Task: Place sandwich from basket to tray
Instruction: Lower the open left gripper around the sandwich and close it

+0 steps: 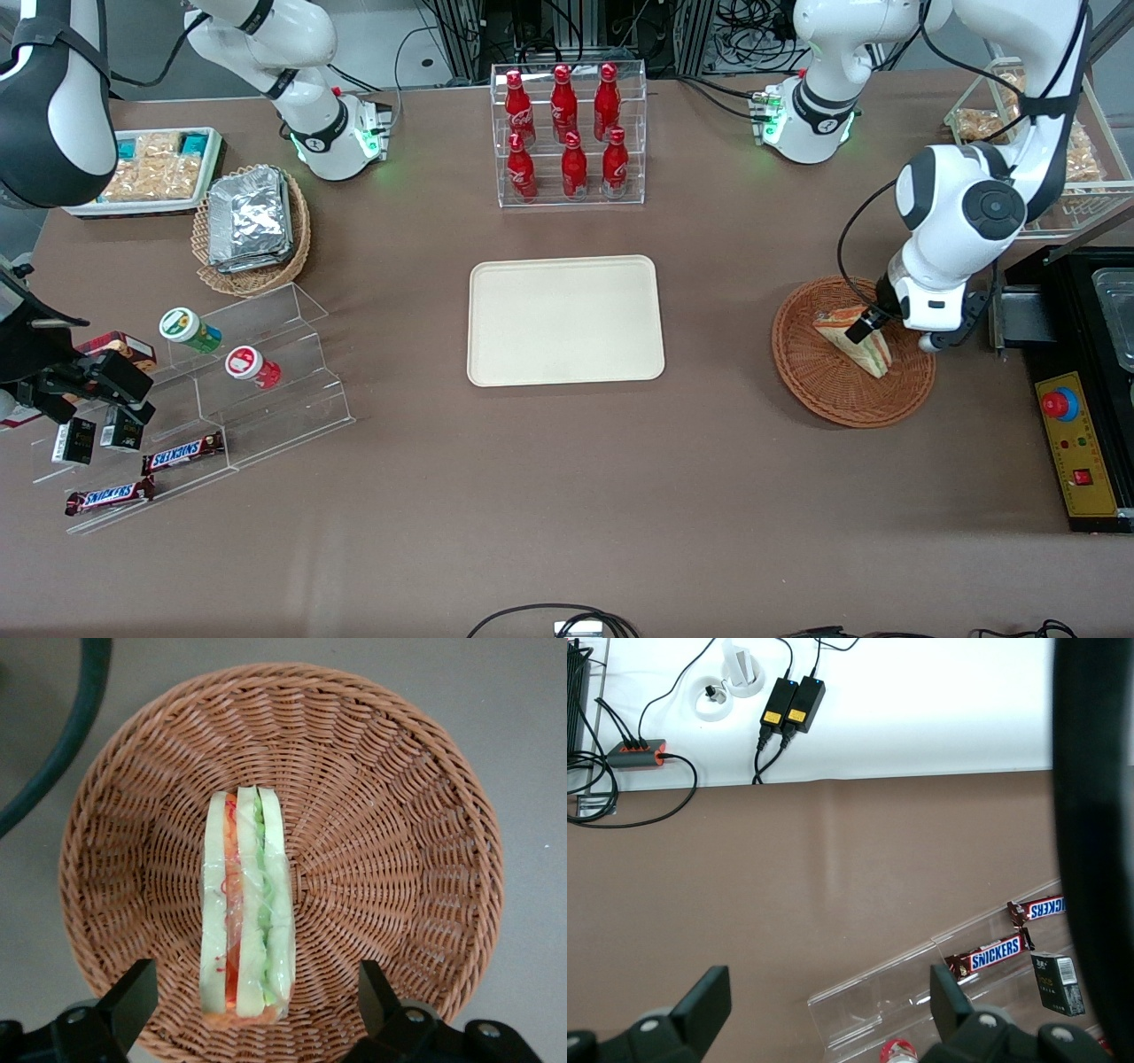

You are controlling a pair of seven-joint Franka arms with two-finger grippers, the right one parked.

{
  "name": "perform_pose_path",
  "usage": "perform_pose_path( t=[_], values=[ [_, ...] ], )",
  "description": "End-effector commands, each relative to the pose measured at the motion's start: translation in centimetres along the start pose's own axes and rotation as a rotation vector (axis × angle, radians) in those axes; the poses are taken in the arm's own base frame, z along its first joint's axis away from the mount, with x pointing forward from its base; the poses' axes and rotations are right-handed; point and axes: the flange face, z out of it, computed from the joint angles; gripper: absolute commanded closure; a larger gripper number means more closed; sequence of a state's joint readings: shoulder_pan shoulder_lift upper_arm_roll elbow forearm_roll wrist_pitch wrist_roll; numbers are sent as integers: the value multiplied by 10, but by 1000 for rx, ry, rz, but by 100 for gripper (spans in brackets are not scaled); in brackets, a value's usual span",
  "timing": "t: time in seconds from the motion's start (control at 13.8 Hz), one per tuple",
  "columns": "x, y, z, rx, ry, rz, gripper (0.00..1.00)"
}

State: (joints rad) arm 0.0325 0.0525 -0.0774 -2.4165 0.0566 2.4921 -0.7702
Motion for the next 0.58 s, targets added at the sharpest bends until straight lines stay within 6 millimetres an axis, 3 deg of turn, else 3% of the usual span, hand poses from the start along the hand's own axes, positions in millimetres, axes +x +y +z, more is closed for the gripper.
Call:
perform_pose_path(
  t=[0.0,0.29,0.51],
  values=[
    [1,-10,22,-18,20,-34,0],
    [5,-20,51,-35,31,-57,0],
    [4,-20,56,-35,28,-87,0]
  ],
)
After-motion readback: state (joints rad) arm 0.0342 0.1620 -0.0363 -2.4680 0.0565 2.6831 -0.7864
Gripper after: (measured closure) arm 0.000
